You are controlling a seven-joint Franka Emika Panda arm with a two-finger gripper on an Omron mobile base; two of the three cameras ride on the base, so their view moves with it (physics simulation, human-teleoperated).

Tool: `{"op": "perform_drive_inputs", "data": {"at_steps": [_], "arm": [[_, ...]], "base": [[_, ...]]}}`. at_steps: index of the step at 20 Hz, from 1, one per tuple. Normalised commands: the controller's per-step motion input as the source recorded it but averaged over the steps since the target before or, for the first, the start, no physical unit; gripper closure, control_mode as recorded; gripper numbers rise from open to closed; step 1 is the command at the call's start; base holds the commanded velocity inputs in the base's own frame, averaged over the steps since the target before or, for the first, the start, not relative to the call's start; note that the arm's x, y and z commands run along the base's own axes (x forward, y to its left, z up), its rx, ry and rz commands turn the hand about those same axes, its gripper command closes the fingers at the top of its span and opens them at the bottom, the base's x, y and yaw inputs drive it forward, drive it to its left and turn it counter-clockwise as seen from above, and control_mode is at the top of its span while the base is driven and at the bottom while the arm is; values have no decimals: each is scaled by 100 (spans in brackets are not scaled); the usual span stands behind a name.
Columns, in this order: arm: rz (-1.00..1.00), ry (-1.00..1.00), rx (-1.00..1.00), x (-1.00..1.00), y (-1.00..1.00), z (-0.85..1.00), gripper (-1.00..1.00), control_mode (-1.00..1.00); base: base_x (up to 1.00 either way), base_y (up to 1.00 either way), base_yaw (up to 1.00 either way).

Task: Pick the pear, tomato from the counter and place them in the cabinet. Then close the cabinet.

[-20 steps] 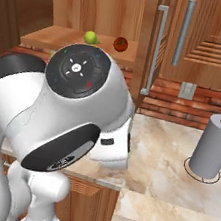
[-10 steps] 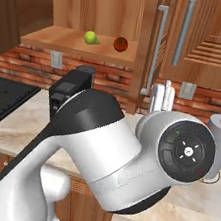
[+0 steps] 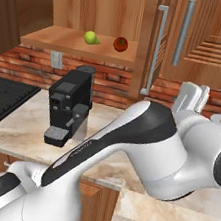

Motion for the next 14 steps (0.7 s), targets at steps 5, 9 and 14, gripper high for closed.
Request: {"op": "perform_drive_inputs", "data": {"at_steps": [5,9,14], "arm": [[-3,-19,20,49,-1,-1,-100,-100],[-9,-14,16,58,0,-9,-100,-100],[-4,-18,5,50,16,-23,-100,-100]], "base": [[0,0,0],[0,0,0],[0,0,0]]}}
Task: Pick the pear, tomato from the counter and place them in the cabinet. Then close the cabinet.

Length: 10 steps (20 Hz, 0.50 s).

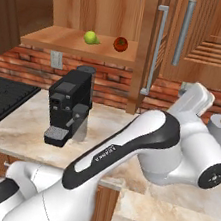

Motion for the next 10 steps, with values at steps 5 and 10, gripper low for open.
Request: {"op": "perform_drive_inputs", "data": {"at_steps": [5,10], "arm": [[7,-25,1,15,19,-9,-100,-100],[27,-14,0,2,25,0,-100,-100]], "base": [[0,0,0],[0,0,0]]}}
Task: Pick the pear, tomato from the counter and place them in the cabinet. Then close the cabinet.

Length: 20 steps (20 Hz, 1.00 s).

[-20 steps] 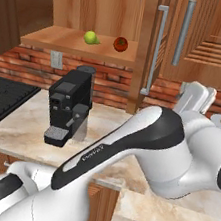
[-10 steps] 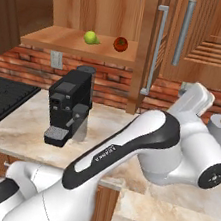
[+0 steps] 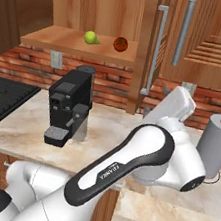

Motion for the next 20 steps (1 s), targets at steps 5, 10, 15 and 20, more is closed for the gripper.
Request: {"op": "perform_drive_inputs", "data": {"at_steps": [5,10,15,20], "arm": [[35,-2,0,30,20,0,-100,-100],[42,-4,0,13,26,13,-100,-100],[13,-8,0,0,61,24,-100,-100],[-3,-2,0,28,84,16,-100,-100]], "base": [[0,0,0],[0,0,0],[0,0,0],[0,0,0]]}}
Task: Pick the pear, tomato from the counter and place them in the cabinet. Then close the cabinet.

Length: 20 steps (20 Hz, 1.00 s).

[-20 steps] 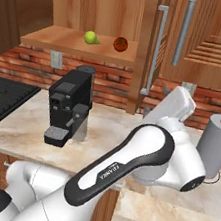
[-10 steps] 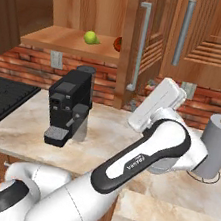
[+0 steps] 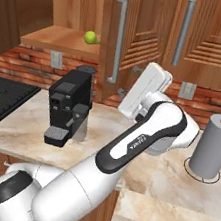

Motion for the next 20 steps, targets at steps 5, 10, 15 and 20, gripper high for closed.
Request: {"op": "perform_drive_inputs", "data": {"at_steps": [5,10,15,20], "arm": [[-5,0,0,60,88,2,-100,-100],[-7,0,0,62,68,16,-100,-100],[-16,0,0,66,46,20,-100,-100],[-18,1,0,89,41,12,-100,-100]], "base": [[0,0,0],[0,0,0],[0,0,0],[0,0,0]]}}
